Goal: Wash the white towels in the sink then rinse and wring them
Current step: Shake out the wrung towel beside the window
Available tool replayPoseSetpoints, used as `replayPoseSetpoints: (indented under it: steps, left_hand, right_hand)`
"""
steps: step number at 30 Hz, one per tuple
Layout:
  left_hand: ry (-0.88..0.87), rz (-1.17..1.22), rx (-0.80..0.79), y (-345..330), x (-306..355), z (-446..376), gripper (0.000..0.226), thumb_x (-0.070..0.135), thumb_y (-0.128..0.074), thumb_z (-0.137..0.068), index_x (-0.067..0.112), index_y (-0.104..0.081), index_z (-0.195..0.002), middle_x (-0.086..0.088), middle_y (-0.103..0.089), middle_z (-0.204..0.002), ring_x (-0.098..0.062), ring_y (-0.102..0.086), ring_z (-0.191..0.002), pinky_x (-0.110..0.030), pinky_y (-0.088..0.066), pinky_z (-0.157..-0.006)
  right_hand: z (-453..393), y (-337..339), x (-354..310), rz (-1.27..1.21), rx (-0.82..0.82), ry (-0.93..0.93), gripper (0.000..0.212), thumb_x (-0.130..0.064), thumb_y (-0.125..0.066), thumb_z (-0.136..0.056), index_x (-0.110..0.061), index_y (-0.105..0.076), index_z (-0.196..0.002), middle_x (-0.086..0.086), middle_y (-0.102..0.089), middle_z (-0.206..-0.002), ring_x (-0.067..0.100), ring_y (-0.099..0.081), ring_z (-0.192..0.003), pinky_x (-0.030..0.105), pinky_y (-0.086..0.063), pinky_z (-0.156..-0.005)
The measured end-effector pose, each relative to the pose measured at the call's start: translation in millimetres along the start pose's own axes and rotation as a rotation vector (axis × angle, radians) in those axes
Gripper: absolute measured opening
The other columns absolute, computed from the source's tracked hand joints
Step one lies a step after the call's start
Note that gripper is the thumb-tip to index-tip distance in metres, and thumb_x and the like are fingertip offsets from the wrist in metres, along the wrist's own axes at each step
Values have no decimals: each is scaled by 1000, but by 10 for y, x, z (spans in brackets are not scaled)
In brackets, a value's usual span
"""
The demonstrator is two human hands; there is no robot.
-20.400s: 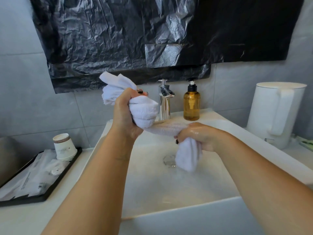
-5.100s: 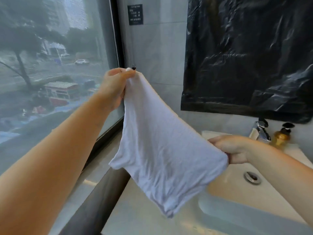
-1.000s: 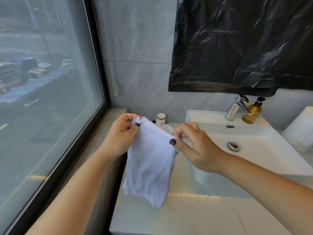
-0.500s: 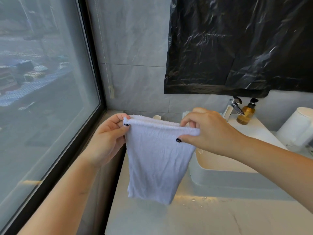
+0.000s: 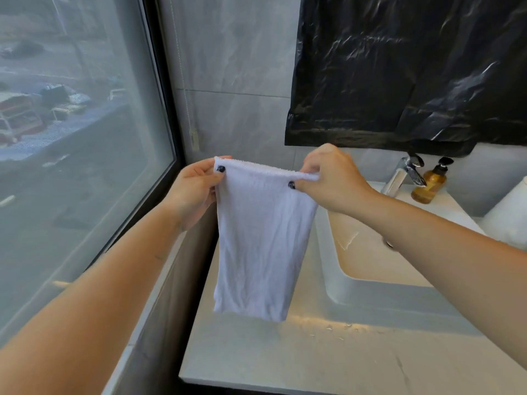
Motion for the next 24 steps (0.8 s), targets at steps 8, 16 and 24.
replayPoseSetpoints:
  steps: [8, 16, 24]
  left_hand:
    - [-38, -22, -10, 141, -172, 268, 36, -5, -39, -101, 17, -64, -116, 2, -72, -102, -16, -66, -88, -35, -56, -77]
    - [233, 49, -54, 361, -1411, 1206, 64, 48, -83, -70, 17, -65, -123, -10, -69, -120, -24, -66, -112, -38, -55, -94]
    - [500, -43, 40, 402, -2059, 1069, 30, 6, -48, -102, 20, -62, -124, 2, -72, -115, -19, -67, -109, -39, -55, -94]
  right_hand:
    - [267, -94, 41, -315, 58, -102, 4, -18, -74, -80, -16, -71, -80, -10, -65, -75, 6, -58, -70, 12, -40, -57]
    - [1458, -976, 350, -535, -336, -295, 15, -8, -78, -71, -21, -74, -65, -4, -69, -67, 14, -63, -64, 28, -44, -57]
    - [1484, -1658, 604, -515, -523, -474, 27, -15, -83, -71, -28, -66, -54, -11, -61, -55, -1, -50, -53, 12, -35, -53]
Point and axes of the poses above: each hand's wrist, its own z-axis away from the middle knuckle, its own y-axis out of the back of the hand, x = y × z, the point moved 3 cm from there along -z, towards the middle knuckle
